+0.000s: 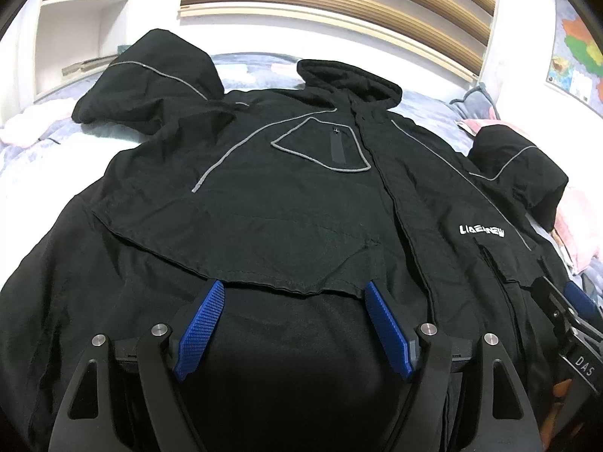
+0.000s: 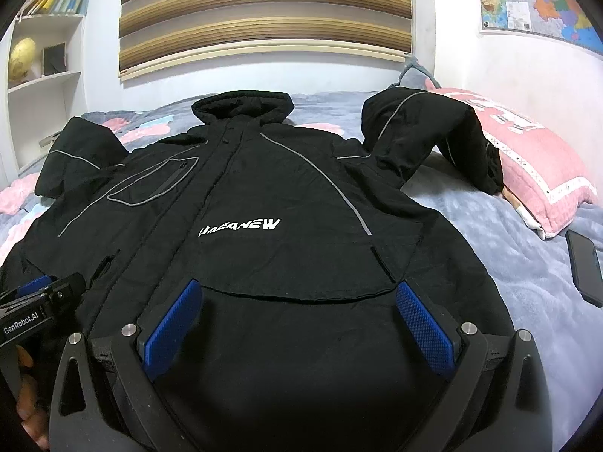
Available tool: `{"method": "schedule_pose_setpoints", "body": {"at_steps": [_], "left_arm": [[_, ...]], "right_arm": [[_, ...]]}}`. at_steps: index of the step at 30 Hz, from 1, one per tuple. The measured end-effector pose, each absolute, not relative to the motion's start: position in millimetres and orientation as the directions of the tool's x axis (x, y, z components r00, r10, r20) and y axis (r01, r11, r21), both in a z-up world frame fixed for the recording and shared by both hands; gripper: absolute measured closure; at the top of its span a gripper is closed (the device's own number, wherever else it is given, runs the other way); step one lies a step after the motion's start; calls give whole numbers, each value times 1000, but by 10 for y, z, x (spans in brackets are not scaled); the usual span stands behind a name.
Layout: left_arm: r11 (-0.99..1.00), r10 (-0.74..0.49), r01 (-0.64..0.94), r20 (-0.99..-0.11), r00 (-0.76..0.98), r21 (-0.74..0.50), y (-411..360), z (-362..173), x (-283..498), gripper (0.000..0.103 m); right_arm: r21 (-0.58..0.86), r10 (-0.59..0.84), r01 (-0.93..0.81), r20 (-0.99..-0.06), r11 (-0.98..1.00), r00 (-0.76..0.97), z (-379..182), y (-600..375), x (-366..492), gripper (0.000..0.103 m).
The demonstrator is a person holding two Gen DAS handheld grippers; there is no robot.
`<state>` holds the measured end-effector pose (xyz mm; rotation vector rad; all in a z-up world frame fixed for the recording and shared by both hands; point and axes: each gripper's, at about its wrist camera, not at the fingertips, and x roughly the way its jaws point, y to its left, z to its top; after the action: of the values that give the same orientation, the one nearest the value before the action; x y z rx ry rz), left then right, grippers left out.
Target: Fold large clothes
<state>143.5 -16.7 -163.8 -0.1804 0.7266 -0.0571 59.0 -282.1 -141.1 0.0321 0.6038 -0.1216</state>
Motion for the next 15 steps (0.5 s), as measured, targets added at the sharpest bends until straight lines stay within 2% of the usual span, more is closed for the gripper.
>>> {"method": "schedule_pose_setpoints", "body": {"at_steps": [15], "left_arm": [[981, -123, -12, -663, 739, -195, -175, -1662, 1444, 24]], "right_arm": [[-19, -106, 116, -576, 993, 811, -1429, -2816, 621, 0]]}}
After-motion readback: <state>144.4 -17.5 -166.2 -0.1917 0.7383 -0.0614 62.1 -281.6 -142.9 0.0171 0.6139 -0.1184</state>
